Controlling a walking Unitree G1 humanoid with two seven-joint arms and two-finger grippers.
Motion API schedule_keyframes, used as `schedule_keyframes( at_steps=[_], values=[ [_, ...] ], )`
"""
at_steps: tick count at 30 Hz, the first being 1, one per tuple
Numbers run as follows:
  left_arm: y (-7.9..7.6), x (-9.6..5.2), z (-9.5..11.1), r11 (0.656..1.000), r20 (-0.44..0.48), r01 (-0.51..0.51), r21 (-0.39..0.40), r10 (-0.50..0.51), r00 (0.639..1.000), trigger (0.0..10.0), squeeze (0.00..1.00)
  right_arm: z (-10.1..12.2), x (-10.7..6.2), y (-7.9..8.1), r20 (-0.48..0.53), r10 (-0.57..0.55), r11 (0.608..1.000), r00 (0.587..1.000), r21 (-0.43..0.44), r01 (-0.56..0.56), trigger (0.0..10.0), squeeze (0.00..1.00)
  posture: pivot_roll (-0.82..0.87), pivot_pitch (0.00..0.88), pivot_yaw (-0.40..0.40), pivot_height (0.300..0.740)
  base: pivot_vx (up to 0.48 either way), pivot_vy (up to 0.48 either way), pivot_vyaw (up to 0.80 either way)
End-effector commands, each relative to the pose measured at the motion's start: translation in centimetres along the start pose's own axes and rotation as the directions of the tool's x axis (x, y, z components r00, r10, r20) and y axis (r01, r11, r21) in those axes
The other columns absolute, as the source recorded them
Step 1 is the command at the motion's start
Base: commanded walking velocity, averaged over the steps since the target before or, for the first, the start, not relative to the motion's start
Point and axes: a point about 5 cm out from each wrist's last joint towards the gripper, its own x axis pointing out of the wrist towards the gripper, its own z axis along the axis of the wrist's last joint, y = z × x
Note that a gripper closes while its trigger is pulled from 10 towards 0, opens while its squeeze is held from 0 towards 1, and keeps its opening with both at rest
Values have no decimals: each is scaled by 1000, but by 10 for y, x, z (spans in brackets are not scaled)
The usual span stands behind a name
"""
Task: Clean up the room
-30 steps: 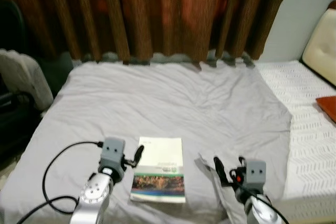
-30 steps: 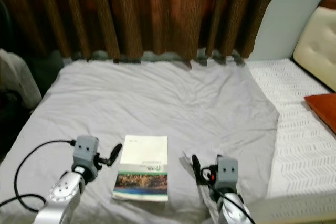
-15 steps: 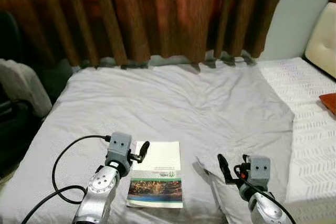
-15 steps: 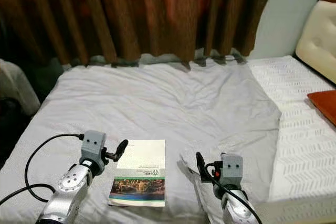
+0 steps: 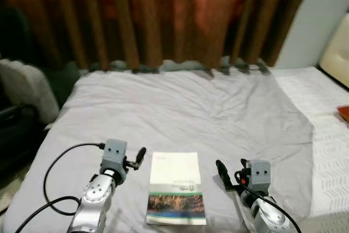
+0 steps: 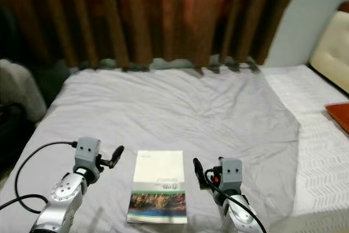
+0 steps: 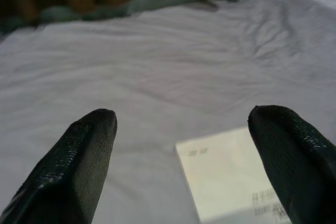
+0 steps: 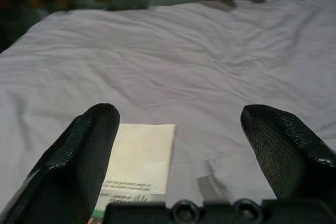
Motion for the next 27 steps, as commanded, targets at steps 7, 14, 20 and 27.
schedule_keyframes(
  at_steps=[7,14,20,27],
  values=[
    [-18,3,-1,997,-8,73,9,-73,997,10000,0,-6,-1,-3,-50,0,1000,999,21,1,10000,0,-30,32,-5,740,117,39,0],
    [-16,0,-3,997,-10,72,37,-72,997,10000,0,-12,-1,-2,-92,9,1000,996,30,-6,10000,0,-22,38,-4,740,0,0,0],
    [-20,-1,-3,997,-3,74,22,-74,997,10000,0,-14,-2,-1,-98,23,999,995,24,-21,10000,0,-24,30,-10,740,273,-289,0],
    [-23,-1,-5,996,-6,81,22,-81,997,10000,0,-14,-1,-2,-107,36,999,994,21,-34,10000,0,-22,31,-14,740,333,-342,0]
  ],
)
